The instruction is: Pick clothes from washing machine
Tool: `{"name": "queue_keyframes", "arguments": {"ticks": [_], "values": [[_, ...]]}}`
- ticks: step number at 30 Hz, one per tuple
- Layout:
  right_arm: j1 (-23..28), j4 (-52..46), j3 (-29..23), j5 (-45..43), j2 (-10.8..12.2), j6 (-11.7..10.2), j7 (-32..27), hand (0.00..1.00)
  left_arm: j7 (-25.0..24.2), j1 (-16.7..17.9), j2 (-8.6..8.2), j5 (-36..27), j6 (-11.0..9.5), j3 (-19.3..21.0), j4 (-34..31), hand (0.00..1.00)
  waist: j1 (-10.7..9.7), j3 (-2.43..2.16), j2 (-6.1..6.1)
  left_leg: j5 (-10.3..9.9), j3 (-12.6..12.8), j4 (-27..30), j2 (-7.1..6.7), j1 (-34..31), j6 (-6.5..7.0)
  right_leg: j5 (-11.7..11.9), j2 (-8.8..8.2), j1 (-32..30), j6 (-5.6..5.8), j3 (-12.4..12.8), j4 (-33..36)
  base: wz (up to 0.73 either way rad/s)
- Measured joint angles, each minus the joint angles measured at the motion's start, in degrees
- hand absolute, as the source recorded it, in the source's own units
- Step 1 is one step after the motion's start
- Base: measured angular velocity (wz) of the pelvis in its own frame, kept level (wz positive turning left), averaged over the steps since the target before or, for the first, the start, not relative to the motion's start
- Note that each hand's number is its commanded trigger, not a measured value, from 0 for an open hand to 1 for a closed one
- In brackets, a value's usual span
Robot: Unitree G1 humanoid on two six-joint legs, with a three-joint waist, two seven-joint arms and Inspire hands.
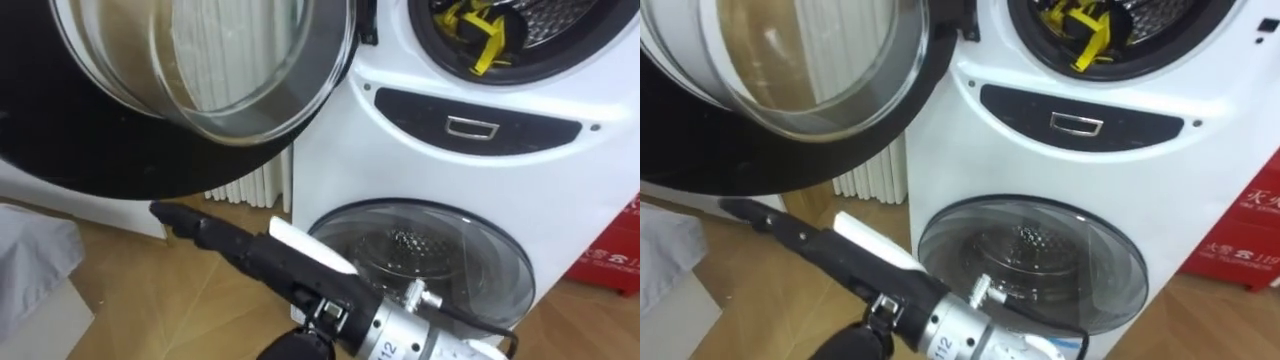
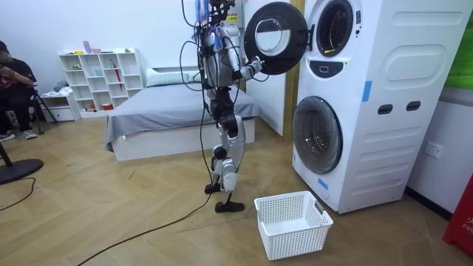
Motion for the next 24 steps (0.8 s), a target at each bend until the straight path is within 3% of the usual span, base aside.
{"name": "queue_keyframes", "arguments": {"ticks": [2, 6, 7, 11, 14, 17, 20, 24], "values": [[1.5, 0.2, -1.4, -4.7, -1.4, 0.0, -1.4, 0.00, 0.0, 0.3, -0.24, 0.2, 0.8, 1.2, 0.0, 0.00, -0.8, 0.16, 0.46, 0.0, 0.0, -0.1, -0.02, 0.5, 0.00, 0.0, -0.02, 0.7, 0.00, -0.1, -0.3, 0.06], [6.1, 1.3, -7.4, -12.8, -3.2, 0.0, -6.6, 0.00, 0.2, 1.5, -1.05, 0.5, 2.0, 4.3, 0.0, 0.00, -2.2, -0.18, 1.06, 0.0, 0.4, -0.4, -0.04, 1.1, 0.01, -0.1, -0.06, 1.1, 0.09, 0.1, -0.4, 0.00], [7.0, 2.7, -9.7, -15.6, -3.3, 0.1, -8.5, 0.00, 0.2, 2.3, -1.13, 0.5, 2.1, 5.7, 0.0, 0.00, -3.4, -0.38, 0.79, 0.0, 0.4, -0.4, -0.07, 1.2, 0.03, -0.1, -0.16, 1.2, 0.14, 0.0, -0.4, 0.06], [7.8, 2.9, -20.4, -22.4, -5.5, 0.6, -13.8, 0.00, 0.3, 3.6, -1.42, 0.6, 2.5, 10.6, -0.1, 0.00, -6.9, -0.21, 0.35, 0.1, 1.4, -0.5, -0.07, 1.6, 0.15, -0.1, -0.21, 1.6, 0.23, 0.3, -0.5, -0.01], [7.1, 3.2, -27.4, -26.5, -6.0, 0.7, -18.3, 0.00, 0.3, 3.7, -1.22, 1.0, 3.0, 12.6, -0.4, 0.00, -7.6, -0.34, -0.80, 0.1, 1.9, -0.7, 0.01, 2.1, 0.15, -0.2, -0.14, 1.6, 0.21, 0.6, -0.3, -0.09], [5.5, 3.2, -29.6, -27.6, -7.8, 1.6, -22.0, 0.00, 0.3, 3.3, -1.21, 1.0, 3.9, 12.6, -1.3, 0.00, -7.8, -0.50, -1.87, 0.1, 3.5, -1.0, 0.19, 2.7, 0.15, -0.1, 0.11, 1.5, 0.17, 1.7, -0.2, -0.18], [2.2, 3.4, -29.7, -28.3, -7.8, 2.6, -23.4, 0.00, 0.2, 2.8, -1.19, 1.0, 4.9, 12.6, -1.3, 0.00, -8.1, -0.57, -2.46, 0.1, 4.2, -1.2, 0.21, 3.3, 0.15, -0.1, 0.14, 1.7, 0.19, 2.2, -0.1, -0.14], [-4.0, 7.3, -29.8, -28.4, -8.0, 3.3, -24.8, 0.00, 0.3, 2.3, -1.22, 1.1, 5.5, 12.6, -1.2, 0.00, -7.7, -0.16, -2.80, 0.1, 4.9, -1.8, 0.21, 4.2, 0.15, -0.1, 0.25, 1.6, 0.21, 3.4, 0.5, -0.12]]}}
